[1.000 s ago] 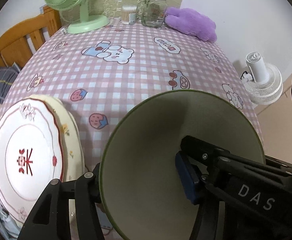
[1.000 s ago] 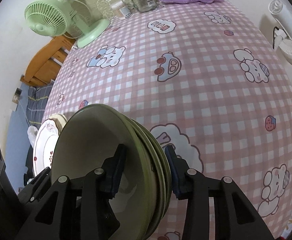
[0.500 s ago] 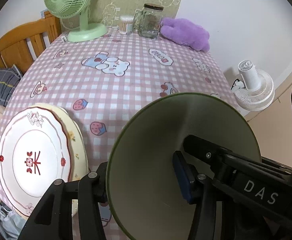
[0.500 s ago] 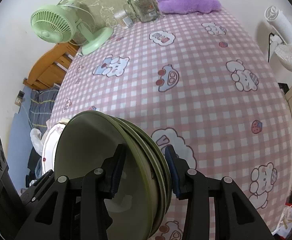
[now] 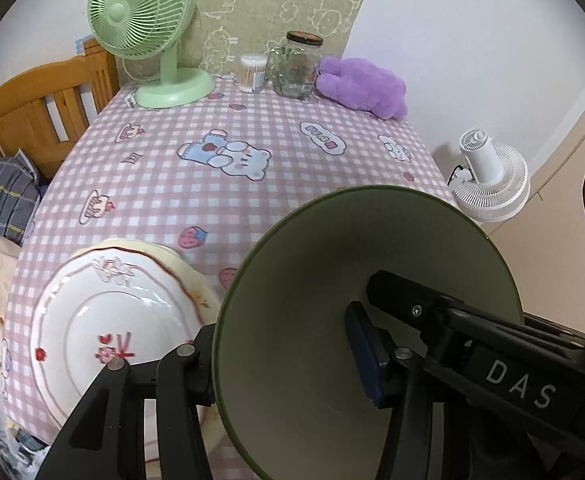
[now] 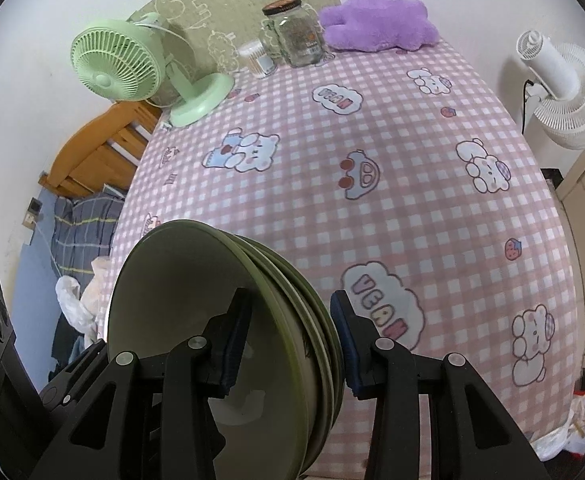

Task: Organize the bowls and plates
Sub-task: 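Carry the nested bowls with the right gripper over the plate stack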

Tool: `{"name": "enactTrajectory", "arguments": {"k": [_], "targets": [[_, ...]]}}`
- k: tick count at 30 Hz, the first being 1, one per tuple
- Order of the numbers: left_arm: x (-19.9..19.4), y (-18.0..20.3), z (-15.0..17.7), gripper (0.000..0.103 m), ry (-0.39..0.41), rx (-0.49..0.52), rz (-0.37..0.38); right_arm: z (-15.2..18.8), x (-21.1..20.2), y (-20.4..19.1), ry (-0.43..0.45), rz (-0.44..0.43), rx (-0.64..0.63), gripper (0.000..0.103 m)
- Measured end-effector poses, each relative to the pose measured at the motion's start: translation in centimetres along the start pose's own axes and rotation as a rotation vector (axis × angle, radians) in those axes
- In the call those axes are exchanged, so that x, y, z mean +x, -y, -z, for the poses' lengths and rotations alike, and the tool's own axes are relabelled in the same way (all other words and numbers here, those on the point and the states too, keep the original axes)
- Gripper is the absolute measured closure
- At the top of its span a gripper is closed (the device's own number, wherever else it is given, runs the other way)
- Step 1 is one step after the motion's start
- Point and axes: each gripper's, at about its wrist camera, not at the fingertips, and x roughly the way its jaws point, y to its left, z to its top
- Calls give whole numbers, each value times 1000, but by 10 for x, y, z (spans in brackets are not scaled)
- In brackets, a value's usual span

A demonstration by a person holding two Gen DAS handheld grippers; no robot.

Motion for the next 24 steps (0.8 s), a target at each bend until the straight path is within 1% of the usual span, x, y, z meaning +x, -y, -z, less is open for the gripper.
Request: {"name": "enactTrajectory", "arguments": {"k": [10,18,24], "targets": [[-20,-48,2,52,28,14,-3,10,8,-48,16,6,21,59],[-30,-88,3,52,30,17,7,16,19,-87,20,16,23,60],[-32,-115,7,52,13,21,7,24,31,-113,12,28,28,60]]}}
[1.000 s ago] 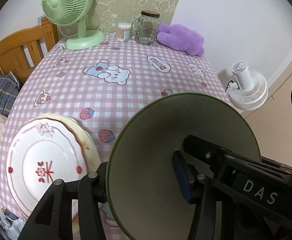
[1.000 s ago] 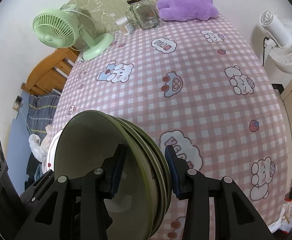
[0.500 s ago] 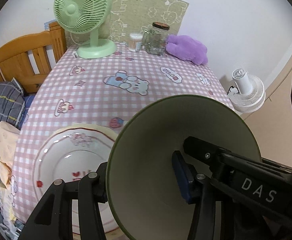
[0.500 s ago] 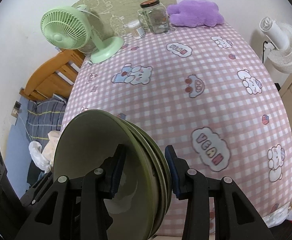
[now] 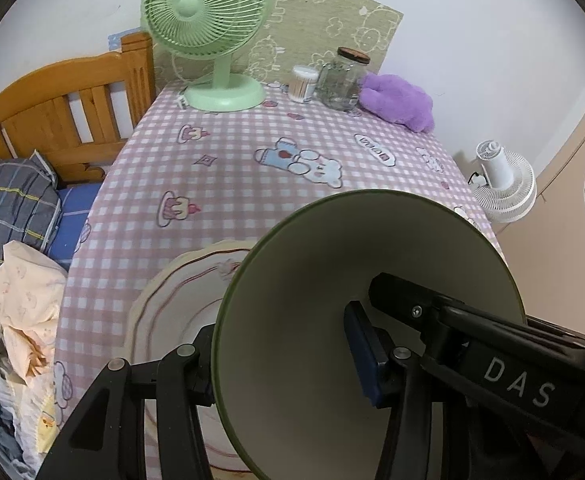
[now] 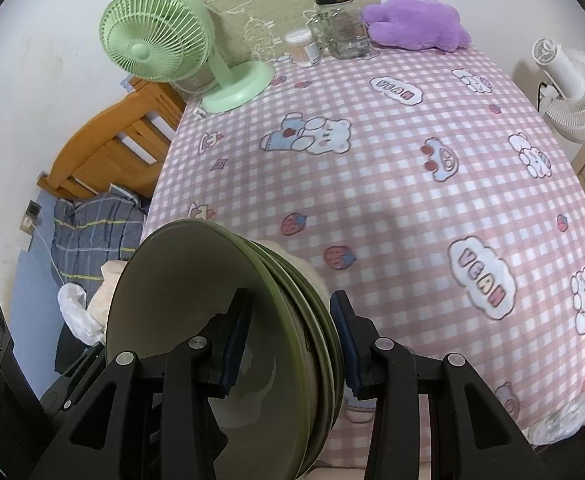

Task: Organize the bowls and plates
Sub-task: 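Carry the nested bowls with the right gripper over the plate stack, then lower the nested bowls onto the plate stack and open the right gripper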

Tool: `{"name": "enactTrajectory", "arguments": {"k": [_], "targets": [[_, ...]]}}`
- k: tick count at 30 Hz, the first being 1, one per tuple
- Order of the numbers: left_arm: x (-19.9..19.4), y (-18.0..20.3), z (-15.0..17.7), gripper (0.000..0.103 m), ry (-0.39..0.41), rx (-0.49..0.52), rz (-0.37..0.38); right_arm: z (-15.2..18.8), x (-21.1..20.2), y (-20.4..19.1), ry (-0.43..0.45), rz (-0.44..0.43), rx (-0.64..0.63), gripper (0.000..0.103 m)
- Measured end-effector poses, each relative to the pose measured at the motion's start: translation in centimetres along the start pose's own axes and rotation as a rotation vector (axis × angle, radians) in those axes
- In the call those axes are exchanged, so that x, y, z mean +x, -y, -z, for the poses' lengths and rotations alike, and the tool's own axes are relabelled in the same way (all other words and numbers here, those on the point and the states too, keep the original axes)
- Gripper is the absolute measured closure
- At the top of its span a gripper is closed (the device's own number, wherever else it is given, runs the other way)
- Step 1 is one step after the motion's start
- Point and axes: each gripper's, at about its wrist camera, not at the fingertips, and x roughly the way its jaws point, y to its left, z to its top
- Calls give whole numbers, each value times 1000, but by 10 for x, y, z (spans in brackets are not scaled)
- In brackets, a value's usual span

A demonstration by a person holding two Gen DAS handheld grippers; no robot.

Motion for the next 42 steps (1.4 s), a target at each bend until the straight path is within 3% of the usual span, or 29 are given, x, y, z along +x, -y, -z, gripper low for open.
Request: {"name": "enactTrajectory", "arguments": {"k": [25,42], "targets": [[21,-66,10,52,-122,-5,24,18,48,-51,-90,81,32,60],[30,-70,-2,51,-126,35,-9,6,61,-57,-102,99,15,59]]}}
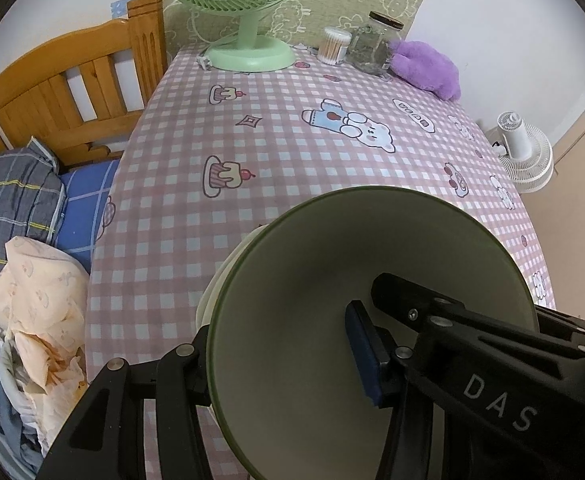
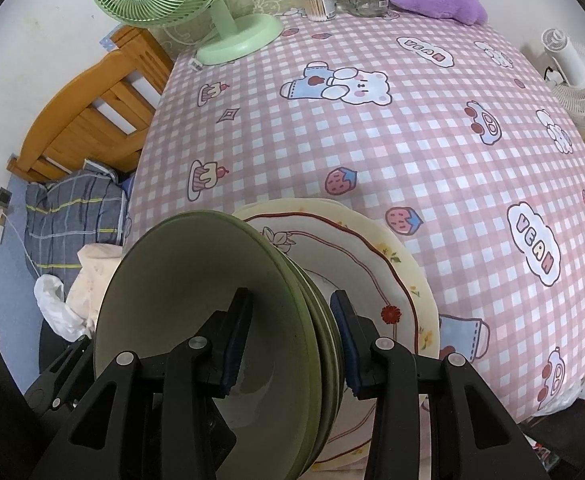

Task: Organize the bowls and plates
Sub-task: 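Lower the nested bowls onto the plate stack and open the right gripper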

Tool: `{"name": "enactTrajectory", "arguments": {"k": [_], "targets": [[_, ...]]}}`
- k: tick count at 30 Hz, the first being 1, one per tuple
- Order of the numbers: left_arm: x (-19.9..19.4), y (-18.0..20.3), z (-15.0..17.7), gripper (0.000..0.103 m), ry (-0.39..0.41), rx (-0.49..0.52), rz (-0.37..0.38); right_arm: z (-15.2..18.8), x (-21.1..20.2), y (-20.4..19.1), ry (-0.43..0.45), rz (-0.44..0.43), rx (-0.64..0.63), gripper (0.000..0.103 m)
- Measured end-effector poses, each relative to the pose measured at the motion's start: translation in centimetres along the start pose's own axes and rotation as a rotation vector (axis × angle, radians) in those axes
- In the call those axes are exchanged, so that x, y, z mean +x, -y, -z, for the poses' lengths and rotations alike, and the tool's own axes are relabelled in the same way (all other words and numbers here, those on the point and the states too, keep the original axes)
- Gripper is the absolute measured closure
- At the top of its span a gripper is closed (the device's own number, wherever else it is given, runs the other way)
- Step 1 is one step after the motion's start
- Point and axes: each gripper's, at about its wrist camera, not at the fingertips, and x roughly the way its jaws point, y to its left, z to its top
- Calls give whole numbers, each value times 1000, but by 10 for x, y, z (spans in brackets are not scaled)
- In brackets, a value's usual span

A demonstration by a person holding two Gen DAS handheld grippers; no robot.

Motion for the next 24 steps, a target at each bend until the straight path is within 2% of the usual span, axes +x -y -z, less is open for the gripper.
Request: {"name": "enactTrajectory", "arguments": {"k": [8,13,15,18,19,20,24], "targets": [[-1,3,1,50,5,27,-5,6,-1,-3,16,24,-13,58],[0,6,1,50,3,59,-2,9,-2,3,20,18,22,57],[1,6,5,45,-7,48,15,11,-3,3,30,45,22,56],[1,5,6,35,-3,39,15,12,-5,6,48,87,25,45],[1,6,7,27,-1,42,18,13,-5,8,54,101,28,37],[1,7,8,26,4,45,10,14,-5,10,57,114,31,30],[1,7,9,22,8,40,-6,15,-6,12,65,130,16,27]]}}
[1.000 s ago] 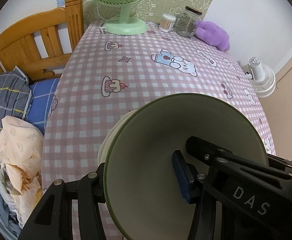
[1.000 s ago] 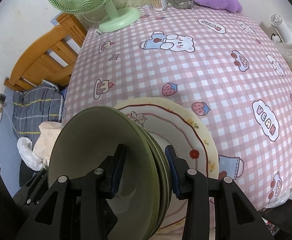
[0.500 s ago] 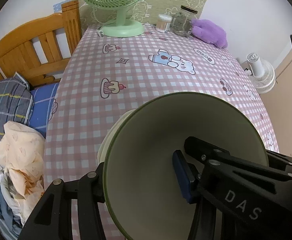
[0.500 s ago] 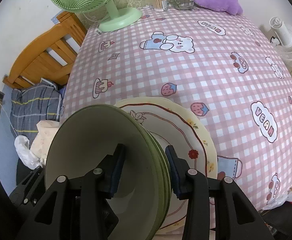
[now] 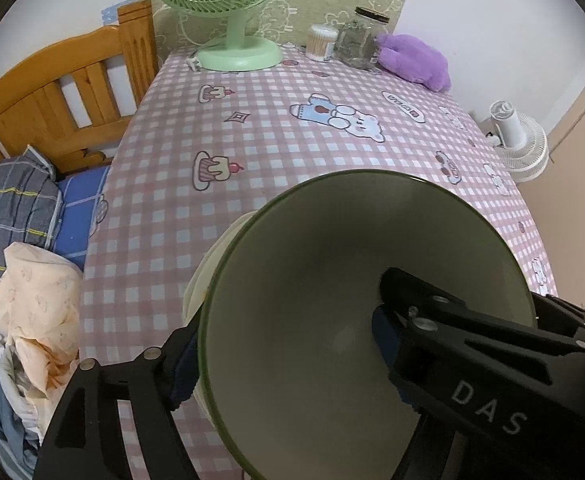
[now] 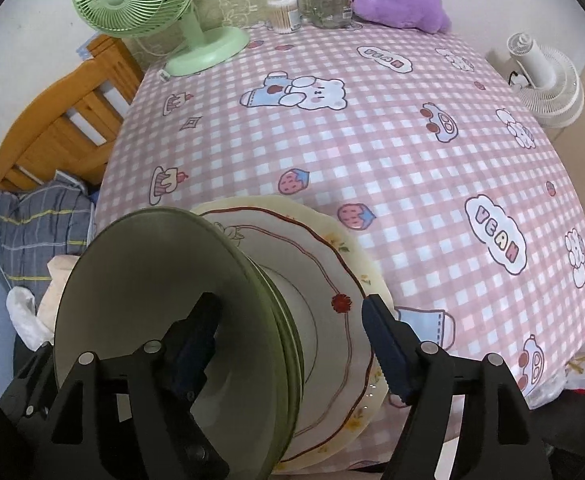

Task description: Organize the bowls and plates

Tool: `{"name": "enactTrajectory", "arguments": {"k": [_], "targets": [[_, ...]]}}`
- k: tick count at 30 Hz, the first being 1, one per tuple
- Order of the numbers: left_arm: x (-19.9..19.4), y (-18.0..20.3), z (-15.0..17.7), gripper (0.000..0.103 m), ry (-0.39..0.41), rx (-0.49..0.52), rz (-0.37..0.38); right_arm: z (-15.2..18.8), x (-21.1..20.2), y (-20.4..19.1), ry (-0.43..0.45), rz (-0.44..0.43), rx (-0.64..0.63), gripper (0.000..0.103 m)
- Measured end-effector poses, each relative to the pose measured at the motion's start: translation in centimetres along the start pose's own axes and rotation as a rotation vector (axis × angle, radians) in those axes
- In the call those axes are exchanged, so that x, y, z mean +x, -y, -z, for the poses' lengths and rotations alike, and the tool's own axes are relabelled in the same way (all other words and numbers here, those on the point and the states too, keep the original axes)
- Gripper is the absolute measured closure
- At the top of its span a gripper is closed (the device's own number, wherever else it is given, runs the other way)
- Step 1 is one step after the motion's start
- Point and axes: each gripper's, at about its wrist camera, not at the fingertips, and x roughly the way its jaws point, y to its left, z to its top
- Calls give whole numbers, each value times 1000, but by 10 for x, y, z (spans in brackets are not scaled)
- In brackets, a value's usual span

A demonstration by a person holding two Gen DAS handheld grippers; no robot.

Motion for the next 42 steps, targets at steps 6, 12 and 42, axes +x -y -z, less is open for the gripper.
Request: {"name": "enactTrajectory", "arguments": {"k": [6,12,42], "targets": [[-18,4,4,21,60,-21,-35,1,-14,-3,45,-21,-55,27],[-44,15,6,18,152,-46,-83,0,-38,-1,116,-76,-112,27],[-91,149,94,1,486,-67,-222,75,-128,183,508,-50,-211,19]]}}
